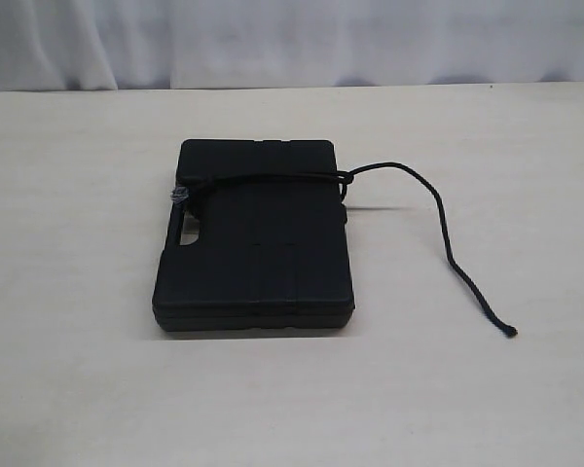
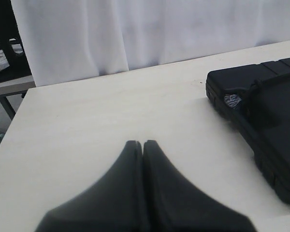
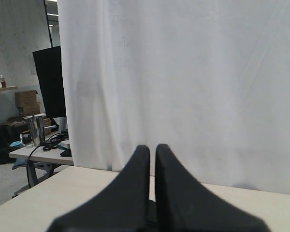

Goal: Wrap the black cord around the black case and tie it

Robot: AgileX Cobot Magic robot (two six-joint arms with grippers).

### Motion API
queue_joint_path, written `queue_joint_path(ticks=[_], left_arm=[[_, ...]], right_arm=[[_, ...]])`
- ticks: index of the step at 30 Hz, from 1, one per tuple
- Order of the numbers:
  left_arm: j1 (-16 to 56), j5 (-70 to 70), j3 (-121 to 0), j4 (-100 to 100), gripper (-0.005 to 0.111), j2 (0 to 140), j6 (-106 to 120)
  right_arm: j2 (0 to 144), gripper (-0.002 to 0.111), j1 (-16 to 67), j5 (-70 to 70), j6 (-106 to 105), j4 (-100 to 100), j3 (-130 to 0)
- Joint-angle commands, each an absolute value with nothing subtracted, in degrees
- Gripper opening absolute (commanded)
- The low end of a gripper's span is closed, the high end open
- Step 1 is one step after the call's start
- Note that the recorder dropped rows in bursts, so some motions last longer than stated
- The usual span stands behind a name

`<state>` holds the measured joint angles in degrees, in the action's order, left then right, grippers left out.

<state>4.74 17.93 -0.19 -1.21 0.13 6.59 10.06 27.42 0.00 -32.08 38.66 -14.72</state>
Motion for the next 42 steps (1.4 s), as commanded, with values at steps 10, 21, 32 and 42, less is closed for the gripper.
queue_joint_path(ticks=[10, 21, 32, 42], left_arm=[[4.60, 17.69, 0.00, -0.76, 0.000, 0.00, 6.17], [4.60, 17.69, 0.00, -0.76, 0.000, 0.00, 6.17], [4.60, 17.69, 0.00, -0.76, 0.000, 0.00, 6.17], [4.60, 17.69, 0.00, -0.76, 0.000, 0.00, 6.17]], right_arm=[[9.82, 0.004, 27.32, -1.07, -32.10, 28.31, -14.35], [0.00, 0.004, 12.52, -1.12, -28.09, 10.58, -6.33], [0.00, 0.004, 8.12, -0.35, -12.63, -6.87, -3.02], [0.00, 0.004, 8.12, 2.25, -5.38, -6.31, 0.00]])
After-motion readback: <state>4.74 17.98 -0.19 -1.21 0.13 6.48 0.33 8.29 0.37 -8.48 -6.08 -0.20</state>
